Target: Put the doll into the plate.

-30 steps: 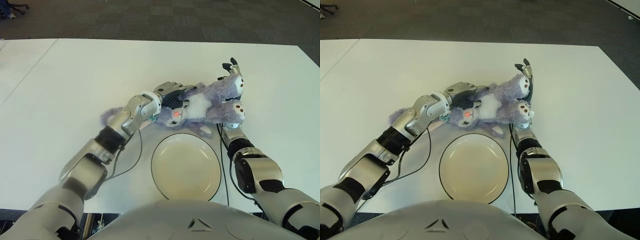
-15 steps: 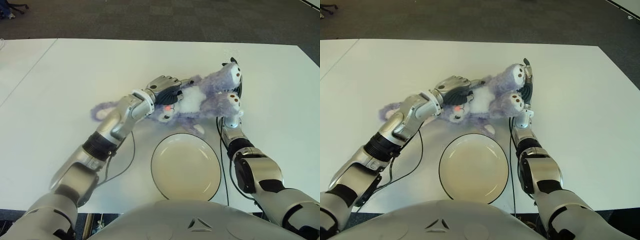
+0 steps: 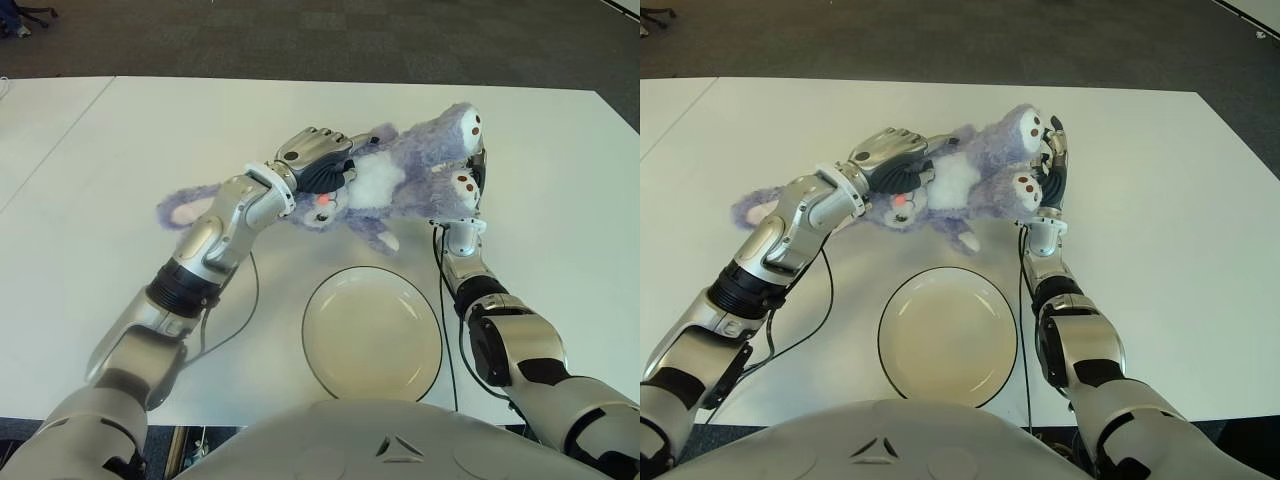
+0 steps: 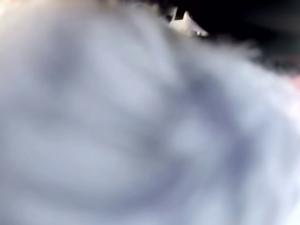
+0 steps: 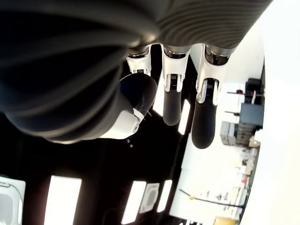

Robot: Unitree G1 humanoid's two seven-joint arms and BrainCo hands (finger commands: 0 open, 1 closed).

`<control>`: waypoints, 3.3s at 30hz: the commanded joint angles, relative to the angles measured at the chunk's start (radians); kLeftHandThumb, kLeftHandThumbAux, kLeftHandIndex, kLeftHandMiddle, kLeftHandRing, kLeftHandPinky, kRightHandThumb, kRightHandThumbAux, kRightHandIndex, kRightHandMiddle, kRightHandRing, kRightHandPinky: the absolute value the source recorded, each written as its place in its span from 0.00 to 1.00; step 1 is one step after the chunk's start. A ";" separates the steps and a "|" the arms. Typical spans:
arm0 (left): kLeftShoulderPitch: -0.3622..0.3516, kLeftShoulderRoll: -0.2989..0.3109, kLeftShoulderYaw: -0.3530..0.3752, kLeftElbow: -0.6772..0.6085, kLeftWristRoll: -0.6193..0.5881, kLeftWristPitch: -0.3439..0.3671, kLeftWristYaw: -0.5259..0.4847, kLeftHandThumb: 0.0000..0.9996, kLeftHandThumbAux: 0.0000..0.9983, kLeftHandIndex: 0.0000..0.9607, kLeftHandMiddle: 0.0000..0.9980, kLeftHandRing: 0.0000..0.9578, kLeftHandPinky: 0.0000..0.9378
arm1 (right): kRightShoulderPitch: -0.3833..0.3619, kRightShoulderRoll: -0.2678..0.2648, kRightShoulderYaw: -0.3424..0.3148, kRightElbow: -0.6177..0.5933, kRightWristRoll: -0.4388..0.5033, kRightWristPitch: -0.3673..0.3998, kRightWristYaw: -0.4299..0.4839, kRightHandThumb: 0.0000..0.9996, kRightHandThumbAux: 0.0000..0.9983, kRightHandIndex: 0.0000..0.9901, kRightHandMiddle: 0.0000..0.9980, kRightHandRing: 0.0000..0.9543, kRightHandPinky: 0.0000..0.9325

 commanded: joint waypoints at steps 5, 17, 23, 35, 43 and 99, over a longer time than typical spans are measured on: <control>-0.009 0.013 0.035 -0.031 0.034 0.004 0.004 0.79 0.66 0.75 0.81 0.86 0.89 | 0.249 0.083 0.044 0.139 -0.059 0.032 -0.057 1.00 0.74 0.27 0.07 0.20 0.45; -0.041 0.058 0.074 -0.100 0.068 0.010 -0.026 0.78 0.65 0.74 0.81 0.86 0.90 | 0.252 0.070 0.072 0.142 -0.085 0.043 -0.071 1.00 0.74 0.26 0.06 0.19 0.45; -0.054 0.095 0.088 -0.178 0.086 0.000 -0.064 0.78 0.66 0.75 0.83 0.87 0.92 | 0.253 0.067 0.078 0.143 -0.089 0.039 -0.071 1.00 0.74 0.26 0.05 0.19 0.45; -0.010 0.192 0.139 -0.348 -0.067 -0.081 -0.203 0.73 0.70 0.45 0.78 0.85 0.86 | 0.250 0.069 0.082 0.144 -0.091 0.056 -0.070 1.00 0.74 0.27 0.04 0.19 0.45; 0.000 0.270 0.178 -0.409 -0.122 -0.119 -0.281 0.73 0.70 0.45 0.74 0.82 0.84 | 0.248 0.069 0.084 0.145 -0.091 0.057 -0.064 1.00 0.74 0.27 0.04 0.18 0.45; 0.185 0.216 0.077 -0.587 -0.372 0.167 -0.588 0.85 0.66 0.46 0.49 0.74 0.74 | 0.259 0.073 0.077 0.143 -0.081 0.071 -0.052 1.00 0.74 0.25 0.04 0.17 0.44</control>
